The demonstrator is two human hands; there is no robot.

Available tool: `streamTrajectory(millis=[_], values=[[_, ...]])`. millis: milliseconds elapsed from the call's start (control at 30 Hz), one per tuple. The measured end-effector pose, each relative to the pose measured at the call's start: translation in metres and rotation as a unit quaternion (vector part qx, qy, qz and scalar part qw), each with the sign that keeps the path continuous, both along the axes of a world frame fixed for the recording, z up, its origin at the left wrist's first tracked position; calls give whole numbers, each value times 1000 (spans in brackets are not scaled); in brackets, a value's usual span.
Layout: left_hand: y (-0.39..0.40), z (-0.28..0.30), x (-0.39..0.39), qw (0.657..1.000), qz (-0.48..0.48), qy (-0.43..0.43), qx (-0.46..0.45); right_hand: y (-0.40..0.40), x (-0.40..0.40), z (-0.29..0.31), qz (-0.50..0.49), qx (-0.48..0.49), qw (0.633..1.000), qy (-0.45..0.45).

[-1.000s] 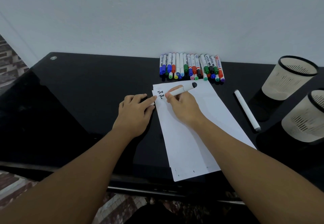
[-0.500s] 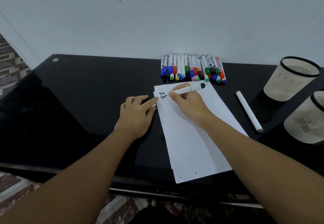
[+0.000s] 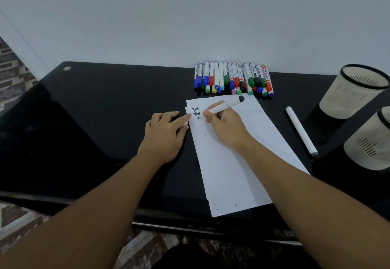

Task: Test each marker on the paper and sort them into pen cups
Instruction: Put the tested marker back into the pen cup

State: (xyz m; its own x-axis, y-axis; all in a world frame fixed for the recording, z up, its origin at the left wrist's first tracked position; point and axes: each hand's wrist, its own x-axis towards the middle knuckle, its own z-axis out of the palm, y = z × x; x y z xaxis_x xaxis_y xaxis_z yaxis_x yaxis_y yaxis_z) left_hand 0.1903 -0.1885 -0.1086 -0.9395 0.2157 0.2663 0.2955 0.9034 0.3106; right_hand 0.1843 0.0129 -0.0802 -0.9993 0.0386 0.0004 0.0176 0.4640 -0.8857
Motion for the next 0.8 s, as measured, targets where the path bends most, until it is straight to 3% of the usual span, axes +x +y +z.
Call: streamTrajectory(millis=[800], values=[[0,1,1,1000,-1,0,12,1,0,2,-9,23,1000,-1]])
